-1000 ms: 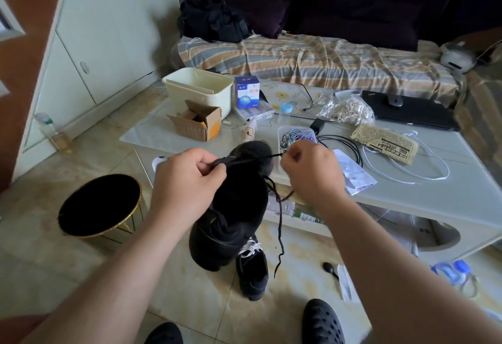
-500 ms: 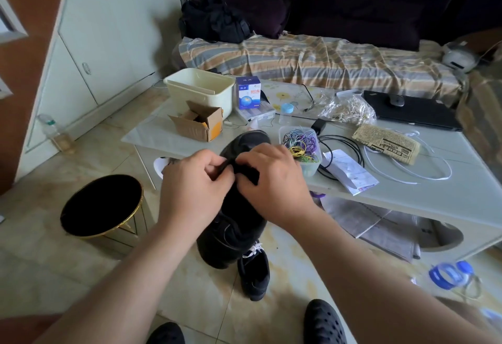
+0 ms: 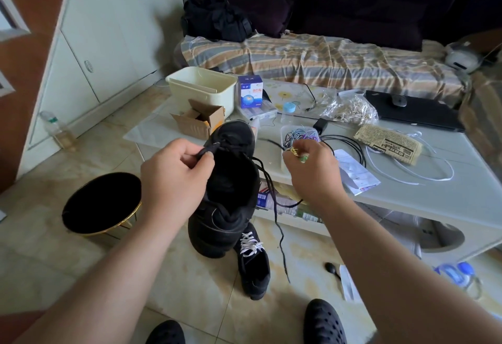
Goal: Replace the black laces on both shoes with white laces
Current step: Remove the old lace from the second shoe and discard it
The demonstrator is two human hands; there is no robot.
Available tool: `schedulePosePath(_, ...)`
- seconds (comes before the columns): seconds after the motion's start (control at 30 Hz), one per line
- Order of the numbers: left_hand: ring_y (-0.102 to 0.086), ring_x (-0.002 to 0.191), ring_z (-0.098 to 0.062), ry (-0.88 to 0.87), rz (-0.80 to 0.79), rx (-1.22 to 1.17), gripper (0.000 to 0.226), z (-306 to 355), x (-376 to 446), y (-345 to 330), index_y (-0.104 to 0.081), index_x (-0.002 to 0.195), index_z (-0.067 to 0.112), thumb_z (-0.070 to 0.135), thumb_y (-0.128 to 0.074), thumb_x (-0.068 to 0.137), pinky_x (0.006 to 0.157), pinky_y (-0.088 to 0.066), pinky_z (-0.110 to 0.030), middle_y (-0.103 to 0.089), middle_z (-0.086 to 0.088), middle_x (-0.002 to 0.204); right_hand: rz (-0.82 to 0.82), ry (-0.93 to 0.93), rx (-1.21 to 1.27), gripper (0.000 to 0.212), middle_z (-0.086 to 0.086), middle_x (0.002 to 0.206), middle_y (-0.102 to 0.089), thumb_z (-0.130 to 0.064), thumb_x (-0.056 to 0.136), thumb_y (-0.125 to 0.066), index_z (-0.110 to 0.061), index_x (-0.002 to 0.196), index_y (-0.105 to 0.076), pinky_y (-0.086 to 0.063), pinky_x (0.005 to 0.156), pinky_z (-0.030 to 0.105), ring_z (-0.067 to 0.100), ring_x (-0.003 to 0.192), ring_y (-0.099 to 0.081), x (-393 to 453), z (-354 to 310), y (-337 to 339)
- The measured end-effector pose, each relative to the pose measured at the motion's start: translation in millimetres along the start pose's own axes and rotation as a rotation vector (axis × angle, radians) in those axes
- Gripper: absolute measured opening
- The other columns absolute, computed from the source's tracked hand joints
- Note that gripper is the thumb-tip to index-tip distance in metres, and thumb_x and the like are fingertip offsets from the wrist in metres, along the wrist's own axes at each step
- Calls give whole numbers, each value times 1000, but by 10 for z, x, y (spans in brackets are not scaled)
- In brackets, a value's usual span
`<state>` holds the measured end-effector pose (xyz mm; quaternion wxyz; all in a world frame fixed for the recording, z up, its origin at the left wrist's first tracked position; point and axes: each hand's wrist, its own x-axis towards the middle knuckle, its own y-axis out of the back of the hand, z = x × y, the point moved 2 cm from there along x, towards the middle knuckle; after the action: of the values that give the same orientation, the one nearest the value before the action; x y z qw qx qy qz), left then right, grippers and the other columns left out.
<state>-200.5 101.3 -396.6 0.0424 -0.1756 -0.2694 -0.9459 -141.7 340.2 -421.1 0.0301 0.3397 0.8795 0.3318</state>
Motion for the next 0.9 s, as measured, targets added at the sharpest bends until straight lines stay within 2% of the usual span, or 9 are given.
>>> schedulePosePath(0.07,-67,71,-9,8,8,-6,9,-4,-14,-13,-70,84,27,32,-74,89,73,-57,-36,-69,13,68,60,62,0,26,0,109,-59,-32,99,-62,-19,120,-68,-41,85,31,18,100,-54,-64,-72,-29)
schedulePosePath(0.17,-65,72,-15,1,27,9,9,31,-41,-54,-67,85,25,30,-71,91,72,-54,-38,-68,11,69,90,285,11,25,-4,84,-63,-40,96,-63,-19,86,-71,-49,81,38,18,82,-58,-247,-279,-74)
schedulePosePath(0.27,-63,73,-16,-3,24,-5,11,76,-90,-72,-63,84,24,28,-70,91,76,-53,-40,-66,11,69,-163,182,-25,32,-8,81,-66,-55,87,-67,-24,90,-62,-50,71,32,13,80,-61,-381,-344,-219)
schedulePosePath(0.37,-61,69,-12,-90,-33,2,13,86,-150,-81,-62,81,25,22,-73,87,89,-53,-49,-66,13,70,-159,87,-48,15,-5,86,-69,-37,91,-65,-23,97,-68,-47,68,30,19,86,-62,-306,-240,-242)
schedulePosePath(0.47,-58,71,-12,-95,-140,55,21,61,-136,-95,-60,88,31,14,-70,79,81,-53,-43,-62,13,74,-156,81,26,15,-3,75,-69,-32,93,-64,-20,89,-73,-48,65,30,19,78,-63,-252,-200,-206)
schedulePosePath(0.6,-59,101,-16,-175,-331,186,49,-26,-46,-207,-68,111,41,10,-66,73,92,-52,-40,-60,18,103,-159,183,4,18,-1,72,-69,-37,94,-65,-22,90,-73,-50,65,33,22,74,-62,-357,-262,-287)
schedulePosePath(0.67,-59,110,-19,-252,-350,249,40,-52,-32,-283,-70,112,38,19,-69,77,96,-45,-34,-64,17,111,-148,228,-29,19,3,72,-69,-38,94,-65,-20,90,-72,-52,67,38,27,75,-61,-407,-271,-335)
schedulePosePath(0.77,-61,103,-19,-360,-263,301,21,-37,-21,-341,-74,105,33,33,-76,84,88,-35,-29,-71,14,103,-156,183,11,19,1,74,-68,-38,93,-64,-20,88,-70,-53,70,40,26,78,-62,-409,-256,-336)
schedulePosePath(0.9,-64,79,-27,-457,-169,367,9,-13,-38,-381,-74,90,30,37,-74,84,78,-38,-38,-72,10,75,-156,150,55,18,-1,74,-68,-37,93,-63,-22,86,-70,-54,71,39,24,78,-63,-401,-266,-324)
